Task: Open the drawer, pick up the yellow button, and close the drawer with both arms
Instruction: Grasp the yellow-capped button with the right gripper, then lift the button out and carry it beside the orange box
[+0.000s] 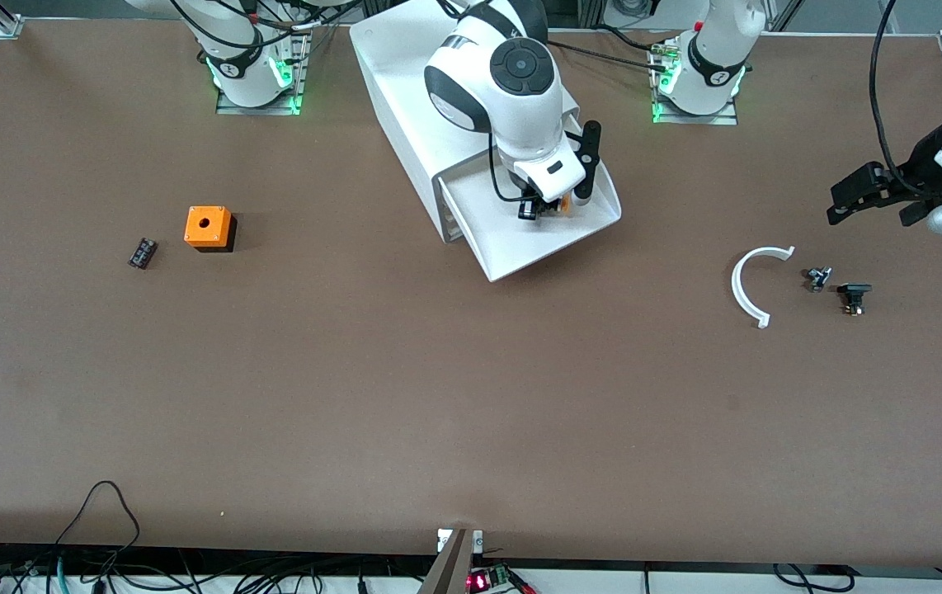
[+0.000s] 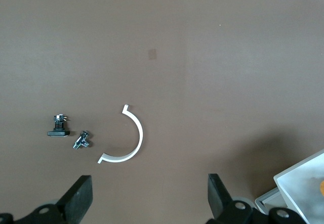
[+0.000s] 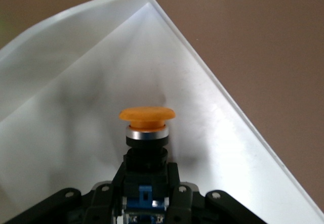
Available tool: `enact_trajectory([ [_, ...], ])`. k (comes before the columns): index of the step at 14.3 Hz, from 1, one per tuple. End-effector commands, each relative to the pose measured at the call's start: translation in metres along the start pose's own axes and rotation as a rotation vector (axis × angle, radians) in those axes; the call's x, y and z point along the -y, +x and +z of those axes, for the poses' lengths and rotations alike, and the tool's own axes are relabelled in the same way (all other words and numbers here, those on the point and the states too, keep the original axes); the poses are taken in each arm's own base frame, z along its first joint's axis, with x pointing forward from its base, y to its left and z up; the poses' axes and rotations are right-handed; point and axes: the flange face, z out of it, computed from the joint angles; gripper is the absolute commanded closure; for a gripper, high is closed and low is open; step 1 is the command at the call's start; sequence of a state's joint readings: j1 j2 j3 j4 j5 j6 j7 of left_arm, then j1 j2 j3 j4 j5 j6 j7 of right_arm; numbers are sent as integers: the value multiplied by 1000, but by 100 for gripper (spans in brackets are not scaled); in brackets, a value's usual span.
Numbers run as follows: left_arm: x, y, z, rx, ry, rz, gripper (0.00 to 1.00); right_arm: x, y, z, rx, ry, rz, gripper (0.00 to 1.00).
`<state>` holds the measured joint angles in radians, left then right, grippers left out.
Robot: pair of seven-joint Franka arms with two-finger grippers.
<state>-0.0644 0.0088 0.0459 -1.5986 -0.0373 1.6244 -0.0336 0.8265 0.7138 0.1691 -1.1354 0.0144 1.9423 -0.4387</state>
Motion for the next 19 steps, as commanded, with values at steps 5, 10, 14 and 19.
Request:
enact_trajectory([
  [5, 6, 7, 1, 9, 35, -12, 0, 2, 7, -76, -124, -83, 168, 82],
  [10, 8, 13, -1, 6, 37, -17, 0, -68, -39, -125, -177, -155, 435, 82],
  [14, 1, 13, -5, -5, 106, 19, 0, -139, -136, -138, -97, -190, 743, 81],
  [19, -8, 11, -6, -1, 105, 39, 0, -218, -256, -117, 71, -183, 1030, 81],
])
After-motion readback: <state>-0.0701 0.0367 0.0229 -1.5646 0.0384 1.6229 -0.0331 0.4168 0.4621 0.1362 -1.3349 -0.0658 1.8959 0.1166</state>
